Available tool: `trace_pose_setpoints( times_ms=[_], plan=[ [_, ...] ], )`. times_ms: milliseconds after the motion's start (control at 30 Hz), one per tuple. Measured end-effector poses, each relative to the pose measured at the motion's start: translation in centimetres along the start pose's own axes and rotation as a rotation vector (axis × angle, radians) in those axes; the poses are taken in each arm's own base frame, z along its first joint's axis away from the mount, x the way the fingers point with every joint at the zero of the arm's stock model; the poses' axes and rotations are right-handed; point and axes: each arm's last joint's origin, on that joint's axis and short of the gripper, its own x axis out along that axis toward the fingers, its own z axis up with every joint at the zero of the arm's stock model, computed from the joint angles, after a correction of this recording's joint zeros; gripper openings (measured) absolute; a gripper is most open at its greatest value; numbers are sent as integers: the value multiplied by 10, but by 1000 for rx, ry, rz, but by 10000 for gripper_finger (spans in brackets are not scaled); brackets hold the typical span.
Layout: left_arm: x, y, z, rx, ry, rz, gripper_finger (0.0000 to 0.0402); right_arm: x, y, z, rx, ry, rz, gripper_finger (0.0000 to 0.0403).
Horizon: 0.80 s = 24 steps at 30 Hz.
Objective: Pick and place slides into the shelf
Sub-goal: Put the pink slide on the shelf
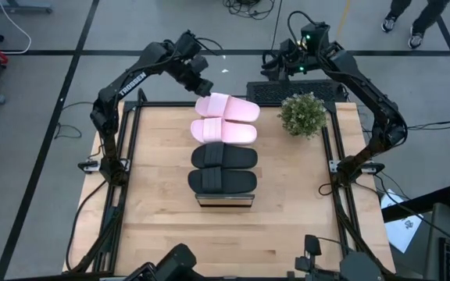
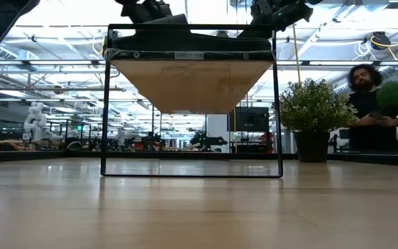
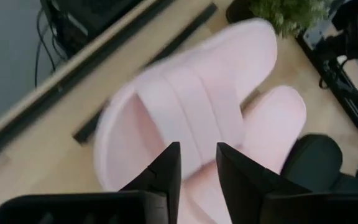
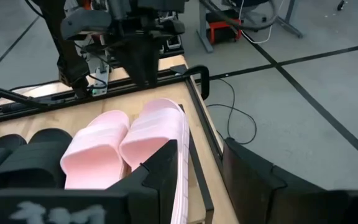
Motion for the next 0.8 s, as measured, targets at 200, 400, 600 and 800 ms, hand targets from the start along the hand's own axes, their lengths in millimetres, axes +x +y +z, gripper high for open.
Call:
trace_pose_setpoints(
  times_ms=[200, 400, 600, 800],
  plan=[
    [9, 4, -6, -86, 50, 17, 147, 0, 0, -1, 5, 6, 4, 116],
    [25, 6, -5, -85, 33, 8, 197, 0, 0, -1, 5, 5, 6, 116],
    [36, 13, -9, -114, 59, 17, 215, 0, 0, -1, 8, 8, 7, 116],
    [46, 18, -12, -126, 72, 20, 216, 0, 0, -1, 7, 7, 8, 116]
  ],
)
